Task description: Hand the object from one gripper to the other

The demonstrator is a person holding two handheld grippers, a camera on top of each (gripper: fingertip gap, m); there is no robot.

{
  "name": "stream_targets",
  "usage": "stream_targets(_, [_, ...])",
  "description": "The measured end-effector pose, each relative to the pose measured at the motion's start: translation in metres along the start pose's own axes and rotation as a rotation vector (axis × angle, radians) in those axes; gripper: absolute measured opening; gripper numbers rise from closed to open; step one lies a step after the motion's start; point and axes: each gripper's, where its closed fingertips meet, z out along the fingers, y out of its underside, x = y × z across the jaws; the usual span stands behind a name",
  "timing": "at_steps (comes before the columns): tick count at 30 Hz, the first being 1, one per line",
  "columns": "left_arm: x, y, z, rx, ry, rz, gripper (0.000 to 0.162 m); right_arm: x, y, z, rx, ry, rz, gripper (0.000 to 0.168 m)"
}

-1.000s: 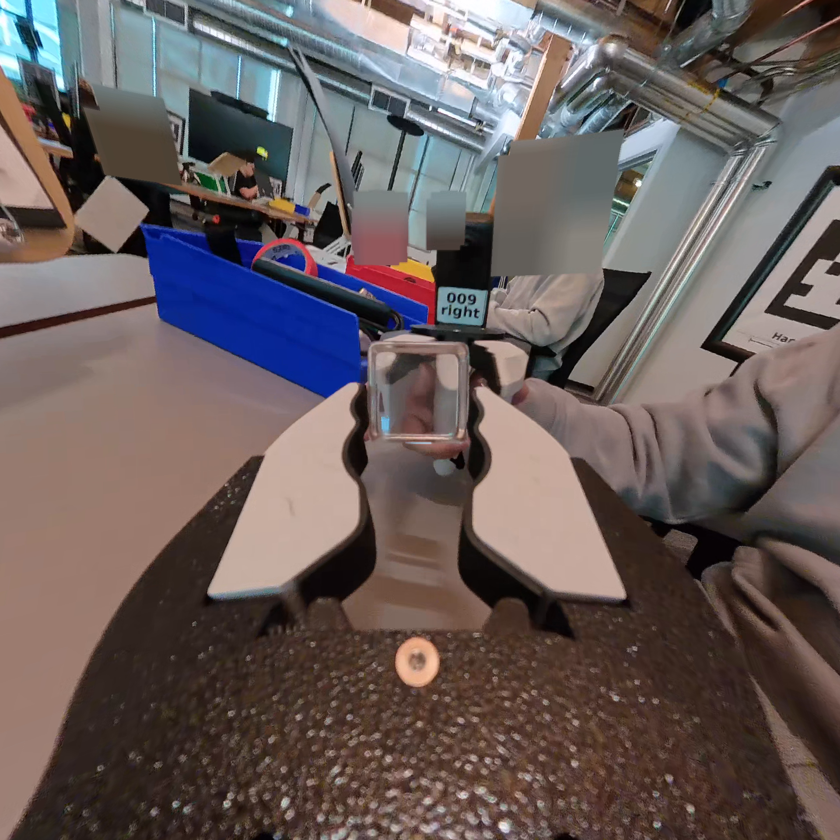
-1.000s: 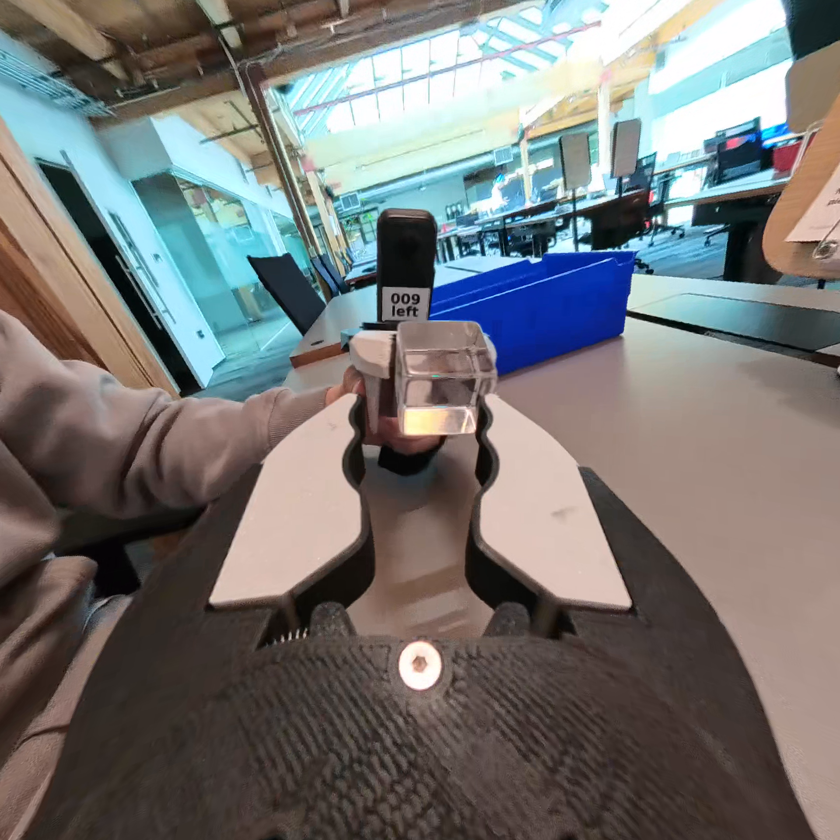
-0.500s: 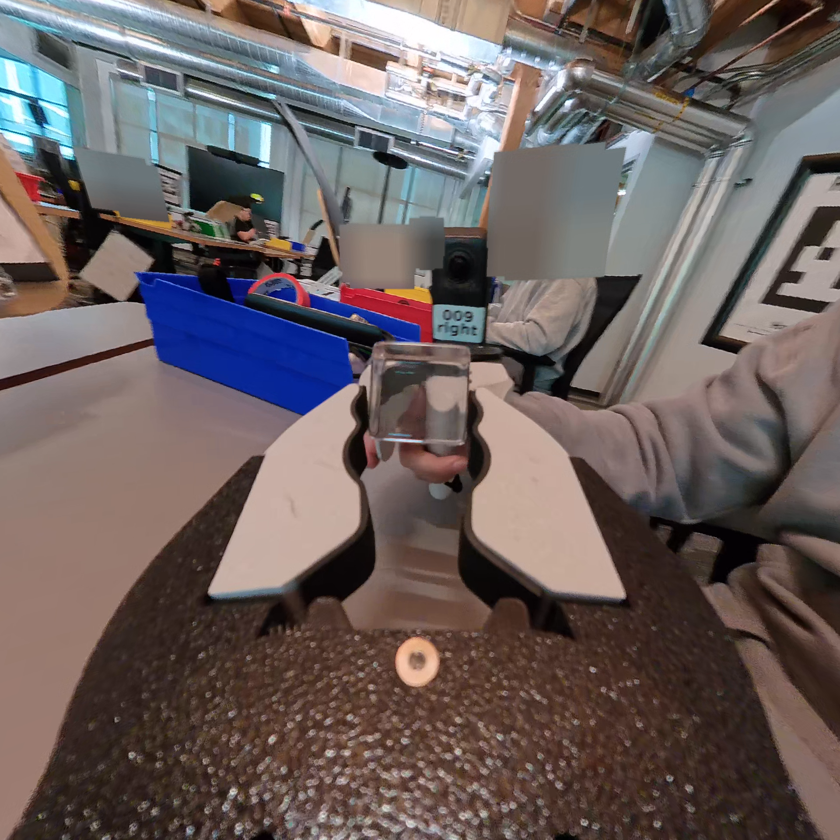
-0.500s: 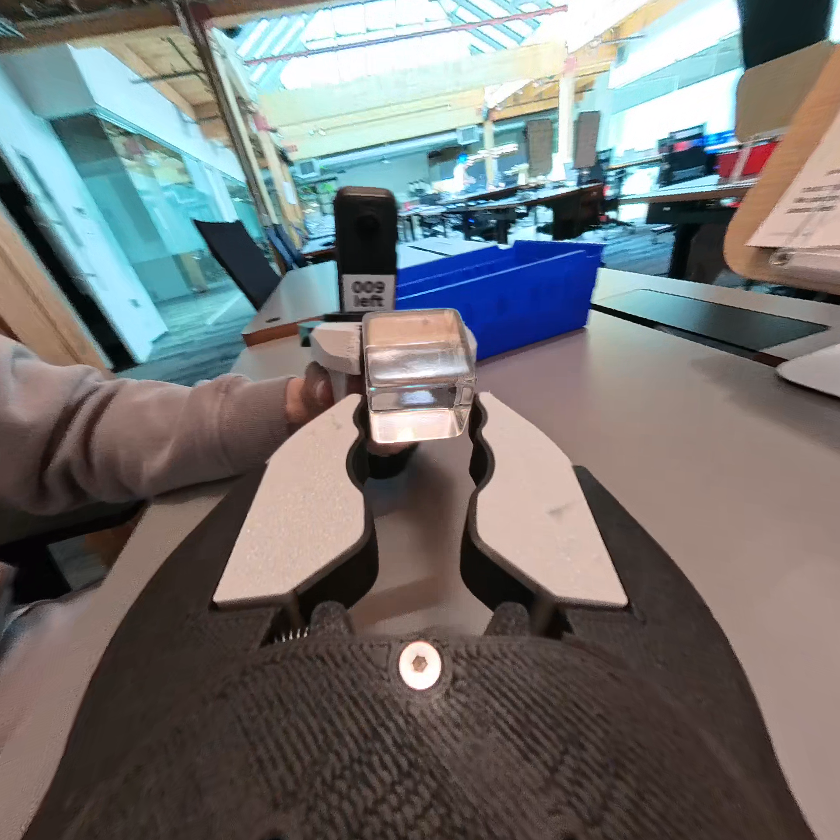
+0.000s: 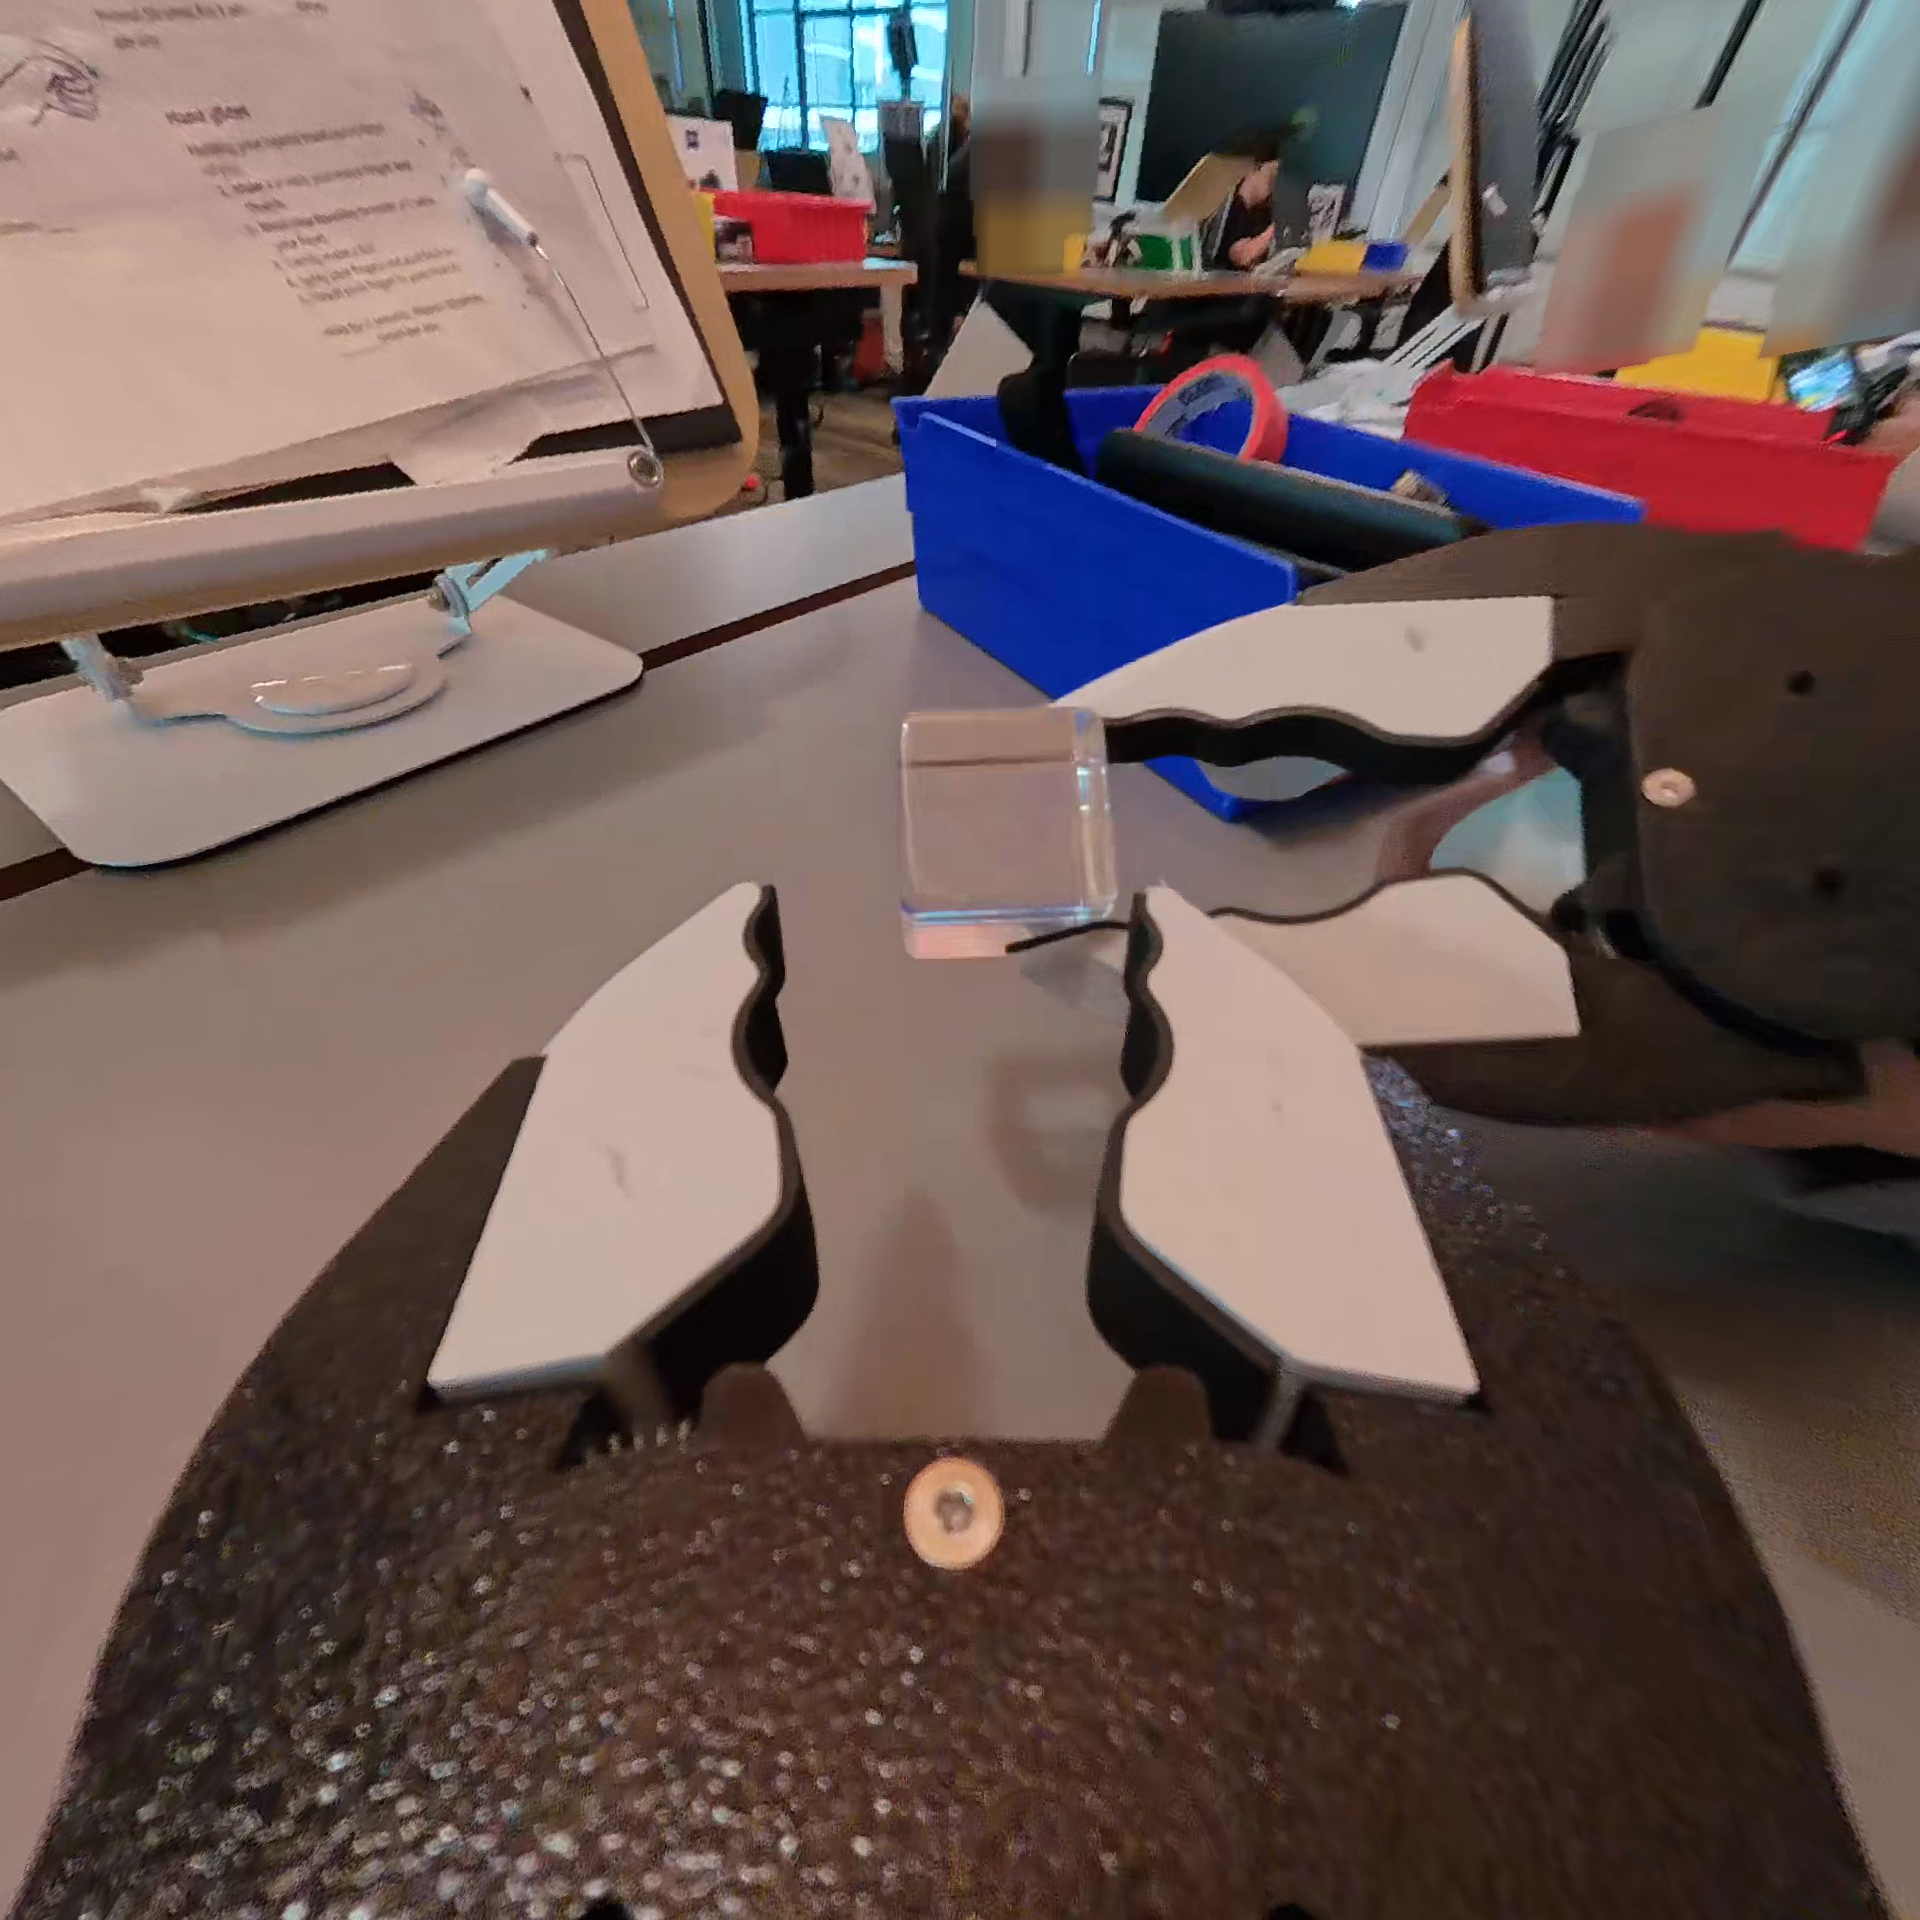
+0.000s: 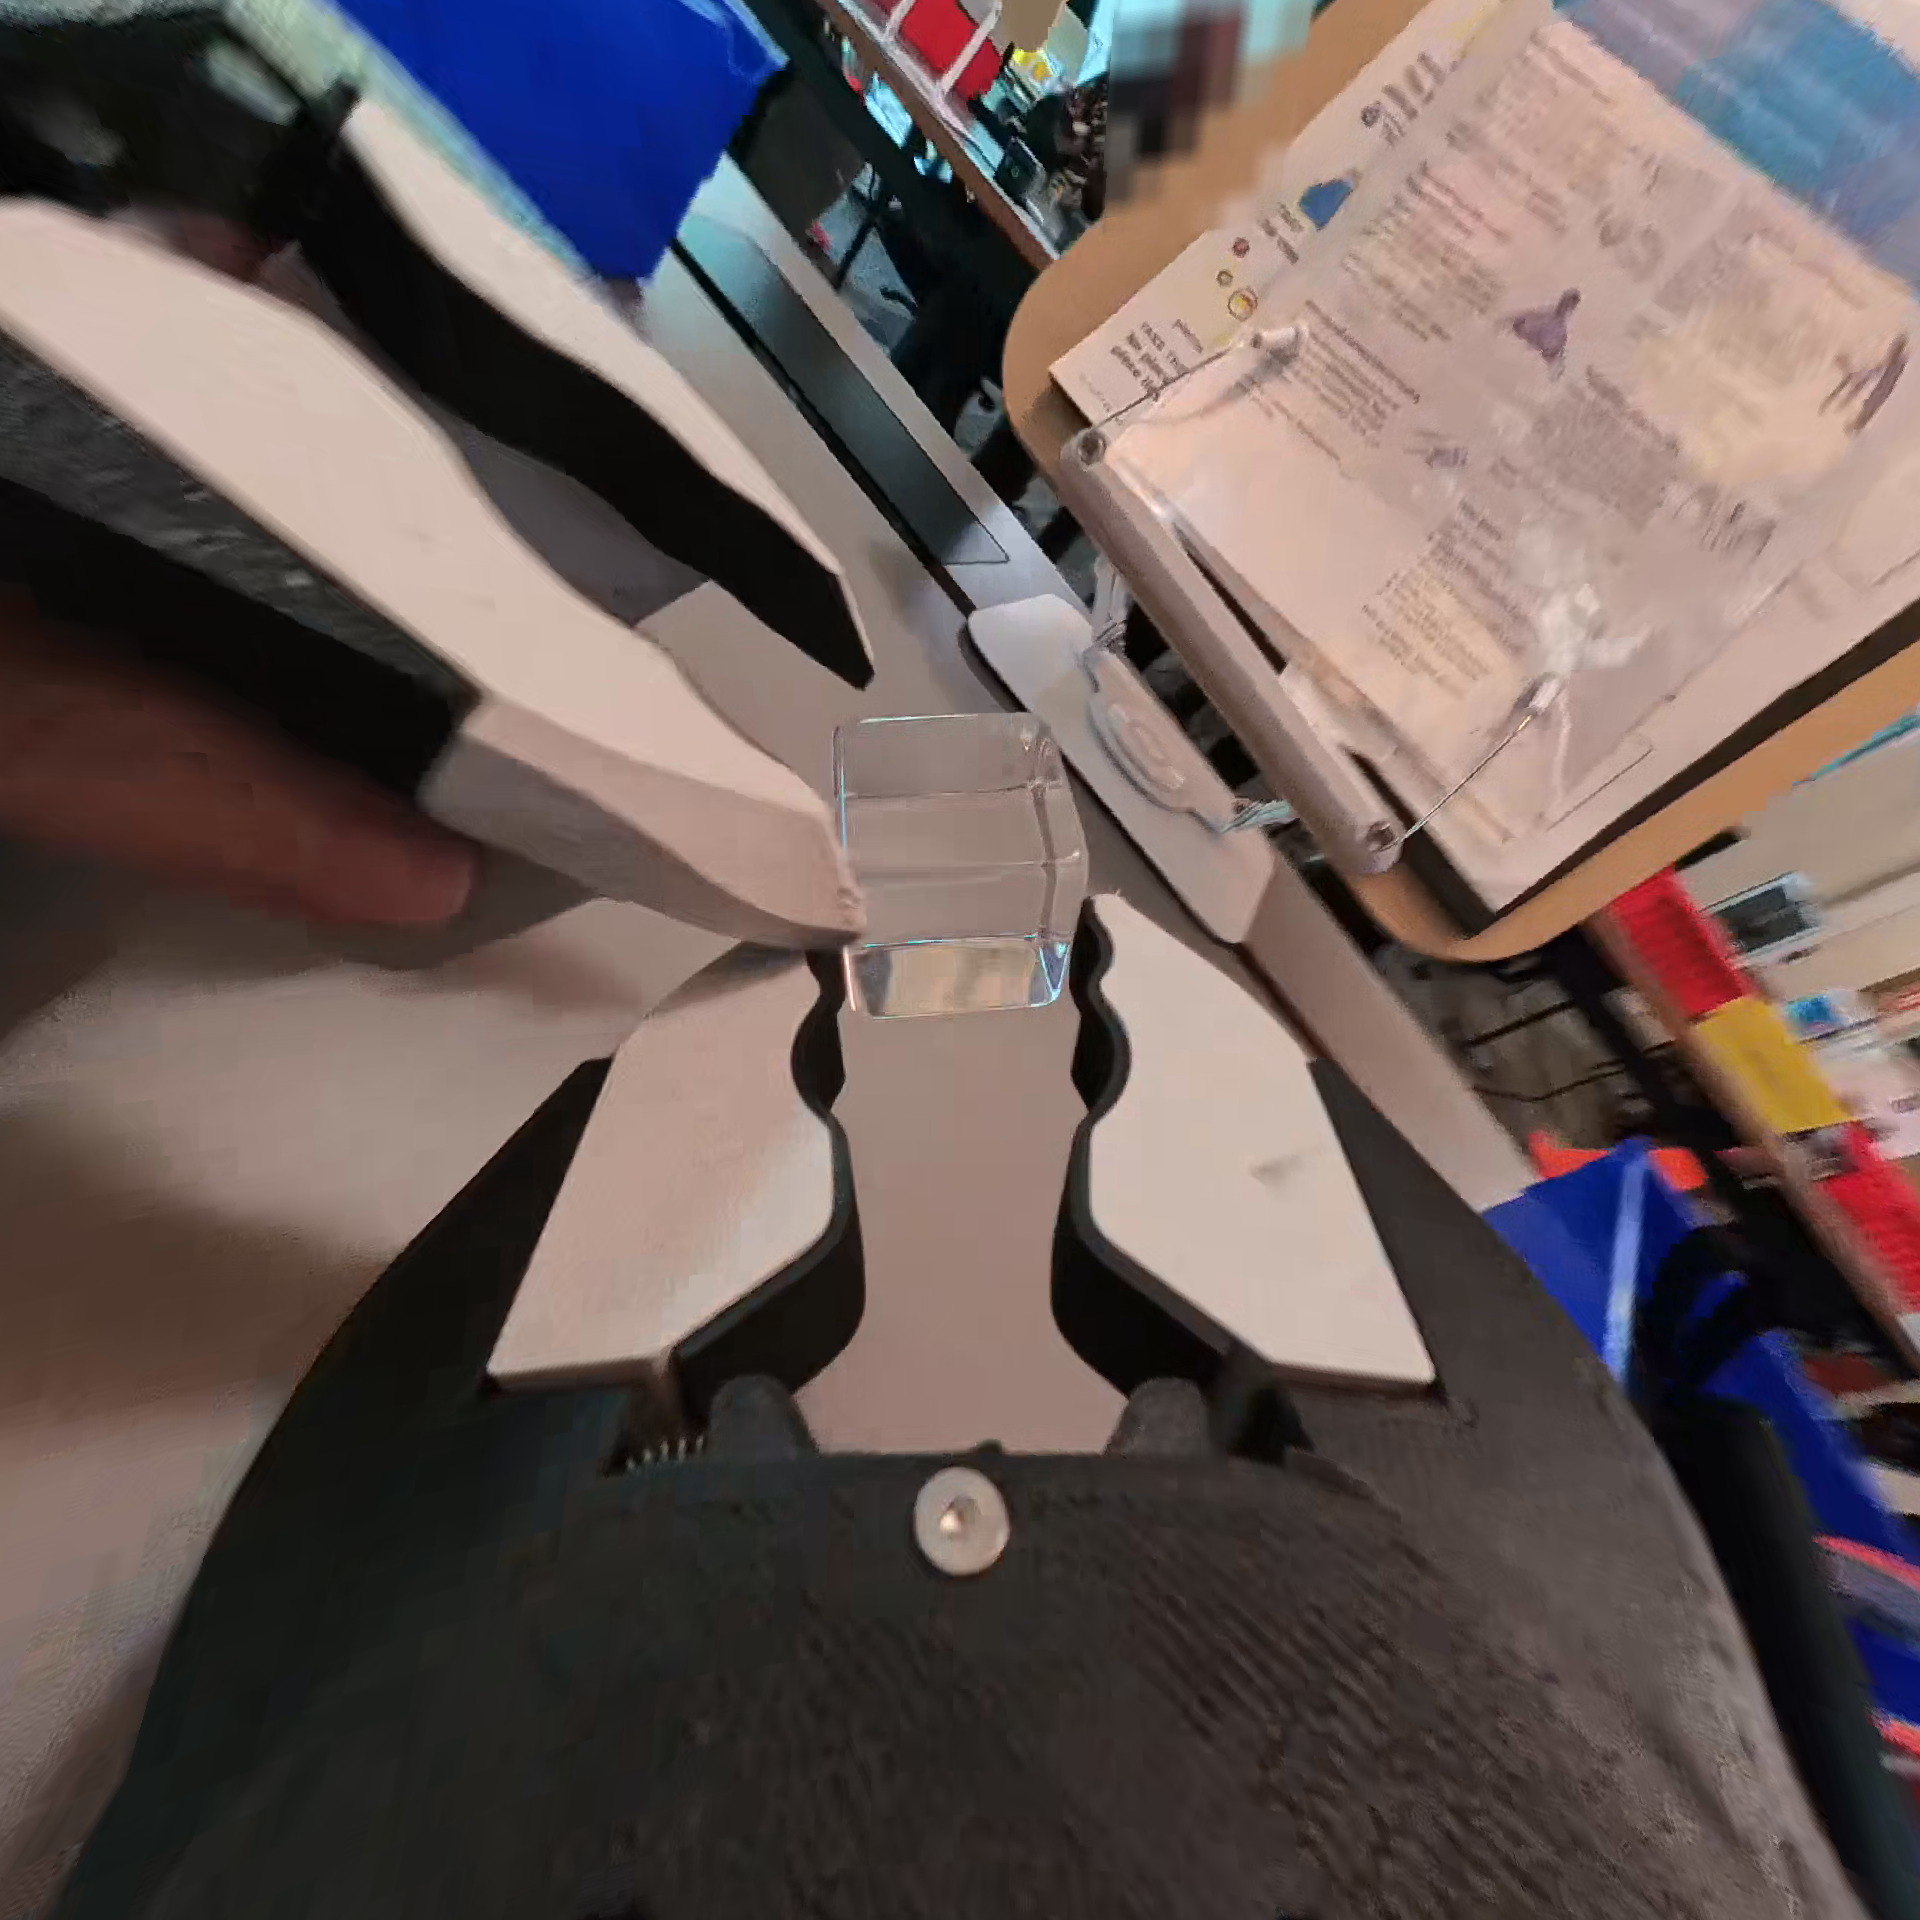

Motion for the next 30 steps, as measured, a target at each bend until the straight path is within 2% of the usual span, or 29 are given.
stream_targets(6, [0.005,0.017,0.004,-0.127,0.026,-0.034,0.062,-0.014,-0.008,-0.001,-0.02,0.13,-0.587,0.042])
stream_targets(10, [0.008,0.031,0.006,-0.205,0.059,-0.09,0.062,-0.026,-0.019,-0.004,-0.01,0.193,-0.839,0.041])
stream_targets(14, [0.006,0.032,0.005,-0.201,0.063,-0.111,0.05,-0.029,-0.018,-0.004,-0.033,0.189,-0.863,0.042])
stream_targets(18, [0.008,0.033,0.004,-0.22,0.112,-0.103,0.05,-0.031,-0.018,-0.004,0.001,0.154,-0.834,0.042])
stream_targets(20, [0.007,0.032,0.002,-0.218,0.143,-0.101,0.049,-0.035,-0.022,-0.005,0.097,0.076,-0.711,0.042])
stream_targets(21, [0.005,0.03,0.001,-0.205,0.161,-0.103,0.049,-0.038,-0.024,-0.007,0.159,0.001,-0.604,0.047])
stream_targets(24, [0.003,0.018,-0.007,-0.126,0.287,-0.121,0.049,-0.042,-0.019,-0.014,0.219,-0.305,-0.155,0.086])
stream_targets(25, [0.003,0.014,-0.011,-0.099,0.332,-0.134,0.049,-0.047,-0.017,-0.019,0.219,-0.445,-0.006,0.091])
stream_targets(28, [0.006,0.002,-0.024,-0.007,0.454,-0.102,0.049,-0.048,-0.03,-0.038,0.307,-0.776,0.469,0.089])
stream_targets(30, [0.006,-0.003,-0.029,0.063,0.451,0.035,0.049,-0.042,-0.041,-0.046,0.325,-0.97,0.816,0.084])
